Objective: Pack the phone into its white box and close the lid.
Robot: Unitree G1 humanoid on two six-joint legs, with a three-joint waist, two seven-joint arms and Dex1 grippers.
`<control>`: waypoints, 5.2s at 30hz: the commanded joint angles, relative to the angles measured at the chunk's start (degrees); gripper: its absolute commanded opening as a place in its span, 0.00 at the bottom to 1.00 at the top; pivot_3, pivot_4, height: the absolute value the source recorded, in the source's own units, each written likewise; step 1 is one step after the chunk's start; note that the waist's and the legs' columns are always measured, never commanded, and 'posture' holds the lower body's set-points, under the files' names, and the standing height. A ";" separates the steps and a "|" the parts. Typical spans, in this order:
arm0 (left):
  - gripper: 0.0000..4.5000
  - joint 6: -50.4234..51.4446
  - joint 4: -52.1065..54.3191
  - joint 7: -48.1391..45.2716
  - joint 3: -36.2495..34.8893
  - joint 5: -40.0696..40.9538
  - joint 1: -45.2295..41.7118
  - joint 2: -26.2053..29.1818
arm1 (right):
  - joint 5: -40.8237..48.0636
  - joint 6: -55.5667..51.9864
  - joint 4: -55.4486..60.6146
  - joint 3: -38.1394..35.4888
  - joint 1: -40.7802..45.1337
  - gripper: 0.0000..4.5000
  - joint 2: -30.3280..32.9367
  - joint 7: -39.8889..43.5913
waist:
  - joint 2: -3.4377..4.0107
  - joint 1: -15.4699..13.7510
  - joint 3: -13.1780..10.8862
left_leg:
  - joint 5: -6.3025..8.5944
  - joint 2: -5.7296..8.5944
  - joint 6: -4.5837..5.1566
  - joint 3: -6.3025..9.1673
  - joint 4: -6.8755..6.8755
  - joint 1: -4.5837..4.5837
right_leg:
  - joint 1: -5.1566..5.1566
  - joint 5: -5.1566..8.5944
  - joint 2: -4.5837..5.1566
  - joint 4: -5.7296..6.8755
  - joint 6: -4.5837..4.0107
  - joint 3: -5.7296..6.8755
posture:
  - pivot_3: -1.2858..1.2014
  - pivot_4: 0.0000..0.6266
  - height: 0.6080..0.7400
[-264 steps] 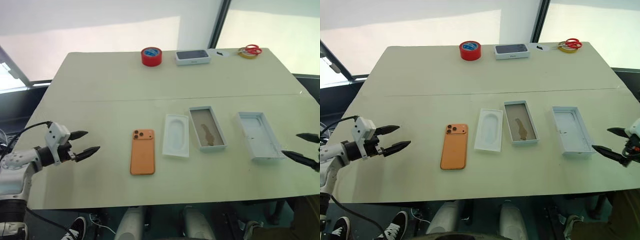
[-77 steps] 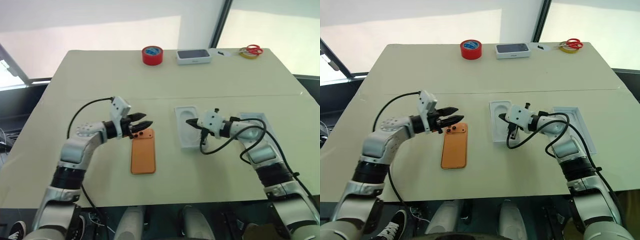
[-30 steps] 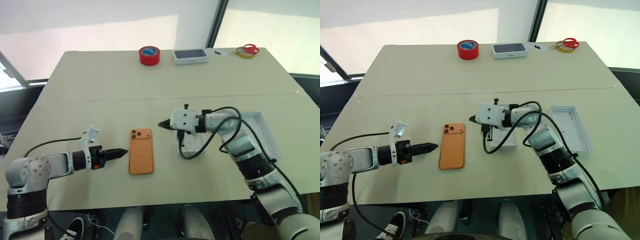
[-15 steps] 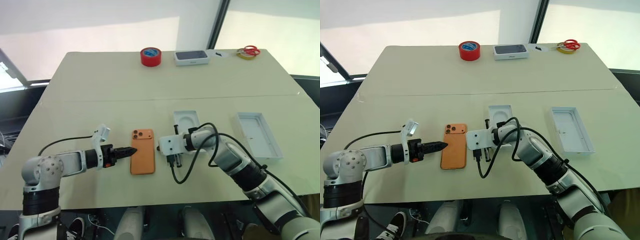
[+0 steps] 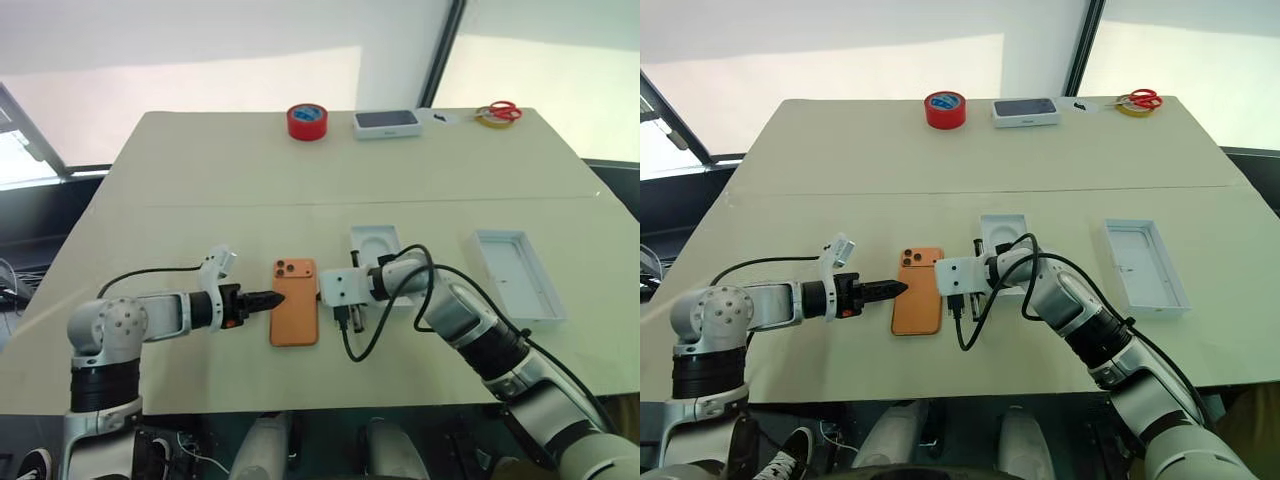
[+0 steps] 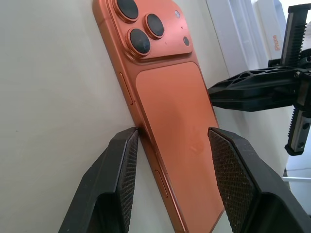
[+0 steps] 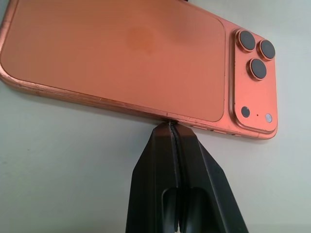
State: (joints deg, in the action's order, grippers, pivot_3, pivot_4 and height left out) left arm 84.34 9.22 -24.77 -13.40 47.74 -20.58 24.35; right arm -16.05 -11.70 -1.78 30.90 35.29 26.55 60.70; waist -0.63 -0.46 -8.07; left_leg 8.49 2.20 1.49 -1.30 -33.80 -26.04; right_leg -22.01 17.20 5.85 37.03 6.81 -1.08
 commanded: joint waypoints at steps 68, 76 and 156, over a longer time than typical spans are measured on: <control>0.00 5.99 -8.12 7.54 -27.12 12.82 -5.36 -15.90 | 22.19 11.77 3.26 -18.86 -13.40 0.98 15.73 12.66 | -0.50 1.12 -0.72 | 0.05 -0.03 0.06 -0.08 0.81 -0.69 | -0.42 -0.07 0.07 -1.05 -0.06 0.17 | 0.52 0.24 0.98; 0.00 5.32 -8.59 7.20 -25.52 12.83 -5.39 -14.78 | 19.28 16.84 -1.34 -18.77 -14.12 0.71 16.11 9.93 | -0.52 1.06 -0.78 | 0.05 -0.03 0.05 -0.09 0.74 -0.59 | -0.42 -0.07 0.07 -1.03 -0.07 0.15 | 0.52 0.24 0.98; 0.00 -7.13 -26.24 3.72 -11.20 12.57 -18.11 -15.06 | 26.28 -2.21 -0.09 -26.19 -8.47 0.86 14.58 5.36 | -0.62 0.70 -0.81 | -0.03 -0.07 -0.06 -0.10 0.60 -0.43 | -0.31 -0.27 0.02 -0.85 0.11 0.21 | 0.52 0.24 0.98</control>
State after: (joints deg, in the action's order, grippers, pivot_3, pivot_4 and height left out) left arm 79.59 -15.98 -18.85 -25.64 60.75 -36.55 10.03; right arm 10.05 -15.69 -0.22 7.62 26.00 39.64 66.15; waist -1.26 0.24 -8.88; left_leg 8.46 2.14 1.44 -1.41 -33.19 -26.48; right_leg -22.32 16.93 5.87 36.14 6.92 -0.86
